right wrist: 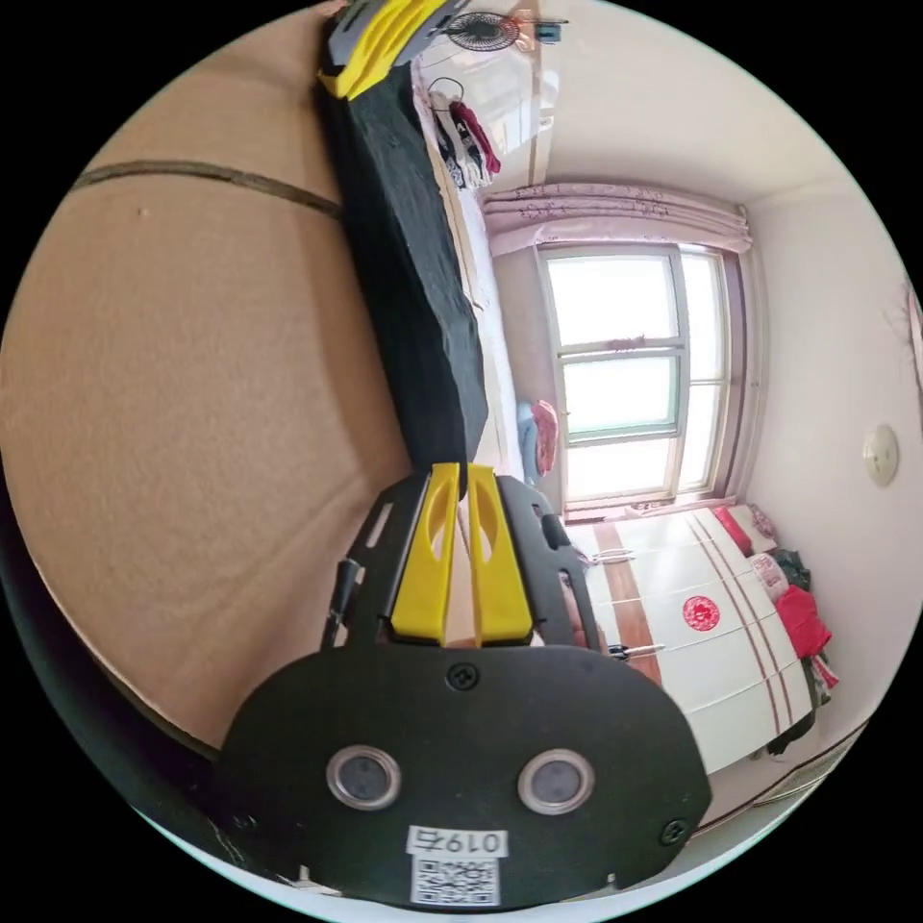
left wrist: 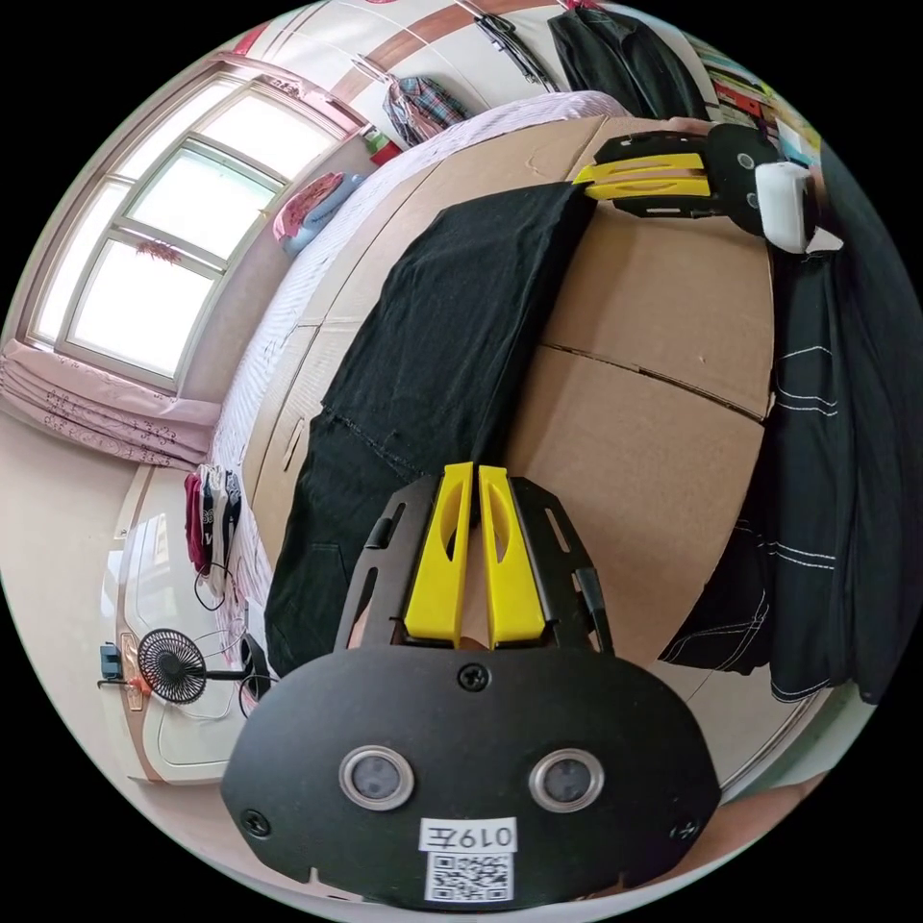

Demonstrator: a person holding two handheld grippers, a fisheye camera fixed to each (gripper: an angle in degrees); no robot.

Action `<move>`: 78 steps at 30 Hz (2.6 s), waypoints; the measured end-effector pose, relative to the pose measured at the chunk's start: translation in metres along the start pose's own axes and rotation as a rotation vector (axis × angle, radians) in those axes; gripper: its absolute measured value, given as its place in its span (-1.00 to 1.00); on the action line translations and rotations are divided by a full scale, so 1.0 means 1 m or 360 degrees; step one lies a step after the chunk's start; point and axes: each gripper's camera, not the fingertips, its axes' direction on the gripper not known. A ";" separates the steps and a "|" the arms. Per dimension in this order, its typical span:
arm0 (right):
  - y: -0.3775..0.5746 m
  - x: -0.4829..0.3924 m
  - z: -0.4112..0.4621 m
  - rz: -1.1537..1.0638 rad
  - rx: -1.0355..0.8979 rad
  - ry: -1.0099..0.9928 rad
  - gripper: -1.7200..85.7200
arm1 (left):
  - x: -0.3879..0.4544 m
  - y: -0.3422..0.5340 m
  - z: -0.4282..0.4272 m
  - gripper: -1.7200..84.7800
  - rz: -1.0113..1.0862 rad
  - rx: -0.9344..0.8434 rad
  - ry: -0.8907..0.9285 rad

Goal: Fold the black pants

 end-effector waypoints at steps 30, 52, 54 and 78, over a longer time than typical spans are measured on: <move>-0.016 0.180 0.091 -0.0030 0.0463 -0.0373 -0.89 | -0.075 0.014 0.007 -0.94 -0.0109 0.0027 0.0276; -0.079 0.494 0.551 0.1069 -0.0116 -0.1607 -0.87 | -0.126 -0.142 0.064 -0.93 -0.0729 0.0401 0.0593; -0.066 0.514 0.578 0.1153 -0.0115 -0.1626 -0.85 | -0.124 -0.152 0.081 -0.93 -0.0687 0.0269 0.0622; 0.098 0.659 1.016 0.1951 -0.0040 -0.3258 -0.74 | -0.096 -0.198 0.098 -0.93 -0.0590 0.0215 0.0521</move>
